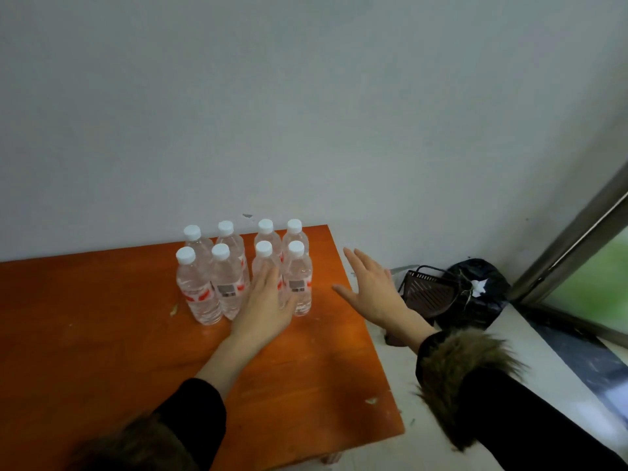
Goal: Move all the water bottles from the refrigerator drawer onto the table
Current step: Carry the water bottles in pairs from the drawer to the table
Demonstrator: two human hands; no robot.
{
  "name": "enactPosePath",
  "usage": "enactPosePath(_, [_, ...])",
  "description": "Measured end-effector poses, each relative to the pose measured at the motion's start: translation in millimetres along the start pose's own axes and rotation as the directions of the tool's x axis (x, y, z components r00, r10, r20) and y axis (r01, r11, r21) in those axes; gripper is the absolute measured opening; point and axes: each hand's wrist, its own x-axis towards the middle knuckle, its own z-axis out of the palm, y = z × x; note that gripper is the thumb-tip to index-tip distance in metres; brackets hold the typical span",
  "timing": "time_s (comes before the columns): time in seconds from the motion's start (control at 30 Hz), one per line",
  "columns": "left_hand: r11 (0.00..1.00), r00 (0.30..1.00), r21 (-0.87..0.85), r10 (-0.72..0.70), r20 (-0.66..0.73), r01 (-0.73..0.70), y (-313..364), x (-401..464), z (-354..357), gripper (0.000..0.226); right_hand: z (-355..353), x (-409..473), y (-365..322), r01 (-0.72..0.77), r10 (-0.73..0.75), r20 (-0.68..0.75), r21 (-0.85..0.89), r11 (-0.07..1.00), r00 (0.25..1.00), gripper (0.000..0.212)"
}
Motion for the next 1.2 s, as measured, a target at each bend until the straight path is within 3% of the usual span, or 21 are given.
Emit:
enactPosePath(0.2, [0.908, 0.967, 0.336, 0.254, 0.033, -0.250, 94, 0, -35, 0.074, -87, -55, 17, 0.002, -0.049, -0.169, -0.264, 0.964, 0.984, 0.079])
enactPosePath(0.43, [0.711, 0.821, 0.444, 0.560, 0.113, -0.546, 203, -6, -52, 0.076, -171, -145, 48, -0.258, 0.065, -0.416, -0.428, 0.866, 0.907, 0.095])
enactPosePath(0.67, [0.585, 0.646, 0.300, 0.743, 0.173, -0.753, 267, -62, -18, 0.079, -208, -288, 75, -0.554, 0.267, -0.564, -0.430, 0.713, 0.781, 0.094])
enactPosePath(0.83, [0.488, 0.513, 0.156, 0.820, 0.256, -0.859, 327, -132, 18, 0.086, -216, -404, 84, -0.735, 0.451, -0.618, -0.336, 0.589, 0.644, 0.095])
enactPosePath(1.03, [0.301, 0.293, 0.013, 0.916, 0.273, -0.953, 410, -234, 59, 0.075, -229, -537, 92, -0.872, 0.574, -0.668, -0.265, 0.412, 0.474, 0.091])
enactPosePath(1.2, [0.168, 0.141, -0.063, 0.943, 0.302, -0.984, 470, -326, 101, 0.082, -233, -652, 112, -0.931, 0.615, -0.702, -0.224, 0.289, 0.360, 0.092])
